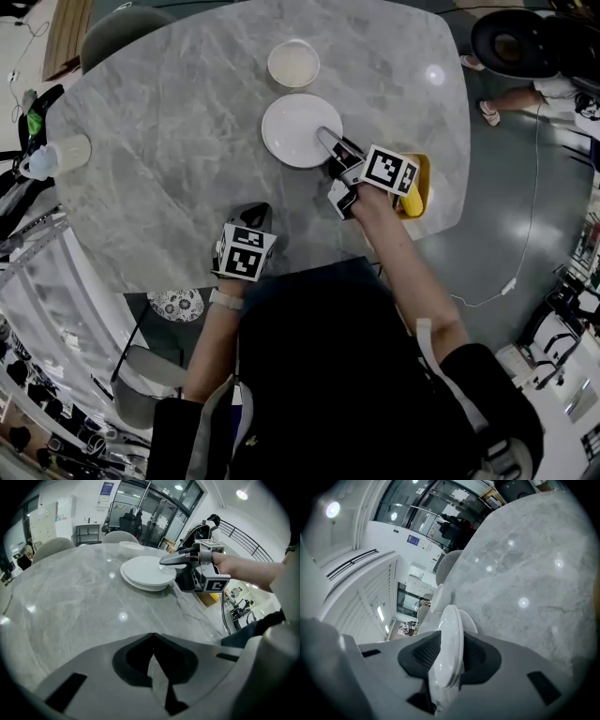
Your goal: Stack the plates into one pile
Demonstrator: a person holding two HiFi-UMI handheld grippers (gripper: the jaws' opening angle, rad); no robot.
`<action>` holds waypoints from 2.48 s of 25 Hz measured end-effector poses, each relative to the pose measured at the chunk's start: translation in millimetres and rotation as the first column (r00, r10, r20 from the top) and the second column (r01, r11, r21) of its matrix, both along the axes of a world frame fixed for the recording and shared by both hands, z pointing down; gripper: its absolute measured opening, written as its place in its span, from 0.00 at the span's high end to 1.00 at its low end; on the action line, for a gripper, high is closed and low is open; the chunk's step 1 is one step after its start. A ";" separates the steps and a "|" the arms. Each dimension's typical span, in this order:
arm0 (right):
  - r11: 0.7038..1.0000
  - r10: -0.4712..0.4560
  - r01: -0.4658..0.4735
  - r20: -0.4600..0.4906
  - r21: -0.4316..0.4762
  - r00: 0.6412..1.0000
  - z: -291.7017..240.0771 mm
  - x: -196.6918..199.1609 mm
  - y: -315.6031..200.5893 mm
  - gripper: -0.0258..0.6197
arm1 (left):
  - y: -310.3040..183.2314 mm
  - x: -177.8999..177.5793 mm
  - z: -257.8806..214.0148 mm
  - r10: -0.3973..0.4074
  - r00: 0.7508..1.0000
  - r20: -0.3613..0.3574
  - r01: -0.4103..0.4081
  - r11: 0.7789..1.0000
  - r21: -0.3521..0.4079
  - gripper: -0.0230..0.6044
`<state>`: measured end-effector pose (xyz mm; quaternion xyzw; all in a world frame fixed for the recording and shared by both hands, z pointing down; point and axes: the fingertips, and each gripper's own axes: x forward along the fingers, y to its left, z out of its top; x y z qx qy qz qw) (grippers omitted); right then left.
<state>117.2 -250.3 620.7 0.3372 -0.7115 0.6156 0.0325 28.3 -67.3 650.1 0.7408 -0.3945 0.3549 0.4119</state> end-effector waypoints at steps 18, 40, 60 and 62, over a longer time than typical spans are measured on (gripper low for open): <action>0.958 -0.182 0.253 -0.391 0.138 0.902 3.2 25.6 -7.9 0.62 | 3.1 8.0 -2.4 -0.017 1.000 0.003 0.017 1.000 -0.007 0.95; 0.922 -0.179 0.301 -0.425 0.241 0.888 -30.3 -0.2 5.3 0.59 | 13.4 -15.0 -18.9 -0.046 0.999 -0.011 0.046 0.996 0.071 0.95; 0.779 -0.118 0.381 -0.480 0.498 0.869 -174.4 -16.8 81.9 0.88 | -35.7 -38.0 -146.0 -0.014 1.000 -0.026 0.024 0.915 0.402 0.95; 0.752 -0.103 0.392 -0.493 0.529 0.864 -192.2 -16.5 89.6 0.90 | -39.4 -36.4 -167.1 -0.011 0.999 -0.046 0.030 0.896 0.444 0.95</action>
